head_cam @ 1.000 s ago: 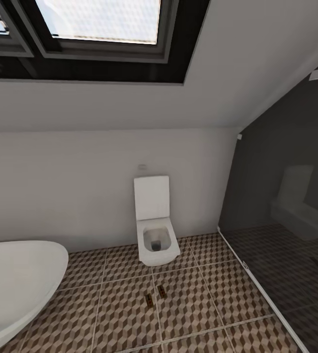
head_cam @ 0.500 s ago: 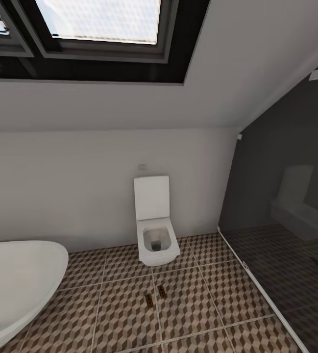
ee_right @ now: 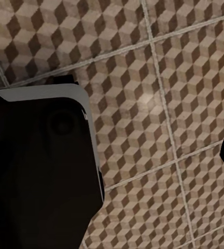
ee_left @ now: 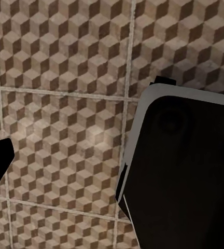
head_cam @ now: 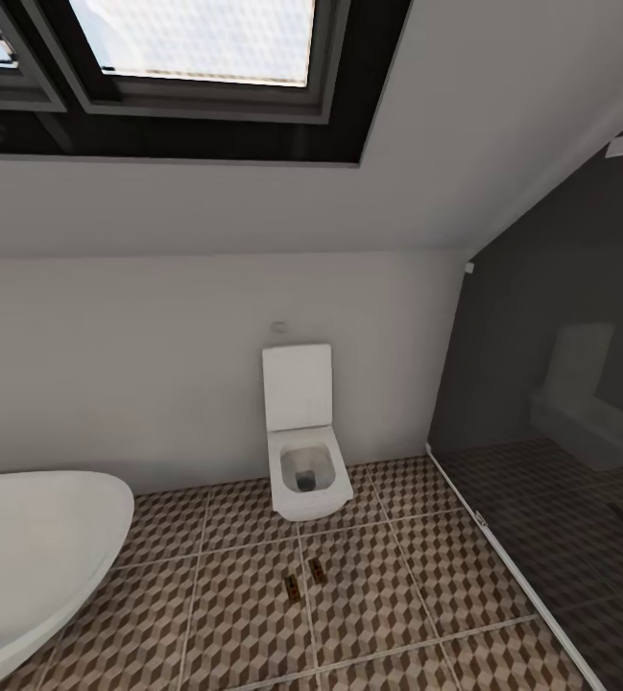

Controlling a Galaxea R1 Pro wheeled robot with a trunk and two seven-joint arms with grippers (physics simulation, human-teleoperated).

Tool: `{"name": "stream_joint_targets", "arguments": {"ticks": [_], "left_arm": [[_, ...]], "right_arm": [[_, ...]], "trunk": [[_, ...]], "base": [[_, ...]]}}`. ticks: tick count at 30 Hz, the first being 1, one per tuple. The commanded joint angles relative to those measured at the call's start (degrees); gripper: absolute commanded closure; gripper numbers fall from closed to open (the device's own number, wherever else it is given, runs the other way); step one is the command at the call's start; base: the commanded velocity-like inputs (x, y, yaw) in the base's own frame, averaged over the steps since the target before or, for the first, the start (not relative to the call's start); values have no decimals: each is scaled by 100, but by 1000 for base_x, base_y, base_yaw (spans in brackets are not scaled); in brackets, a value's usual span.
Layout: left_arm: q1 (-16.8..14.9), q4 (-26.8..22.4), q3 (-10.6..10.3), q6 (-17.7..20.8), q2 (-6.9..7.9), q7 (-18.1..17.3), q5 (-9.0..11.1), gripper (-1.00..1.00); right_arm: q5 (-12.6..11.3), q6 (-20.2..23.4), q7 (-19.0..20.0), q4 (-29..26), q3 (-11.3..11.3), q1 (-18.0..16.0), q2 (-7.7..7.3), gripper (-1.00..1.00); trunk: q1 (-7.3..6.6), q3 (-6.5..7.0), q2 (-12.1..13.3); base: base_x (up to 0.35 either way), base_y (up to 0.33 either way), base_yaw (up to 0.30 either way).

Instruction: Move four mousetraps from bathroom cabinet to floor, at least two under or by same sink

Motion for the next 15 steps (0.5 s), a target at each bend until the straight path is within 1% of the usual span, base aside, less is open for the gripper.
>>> {"name": "stream_joint_targets", "arguments": {"ticks": [1, 5, 15], "left_arm": [[-3, -6, -49, -10, -2, 20, 44, -100], [-1, 1, -48, -7, -6, 12, 37, -100], [21, 17, -40, -3, 41, 5, 38, -100]], "right_arm": [[-54, -19, -7, 14, 48, -9, 10, -100], [-54, -18, -9, 15, 48, -7, 23, -100], [-54, -20, -6, 13, 48, -7, 34, -100]], "trunk": [[3, -13, -13], [3, -13, -13], [3, -13, -13]], "base": [[0, 0, 0], [0, 0, 0], [0, 0, 0]]}}
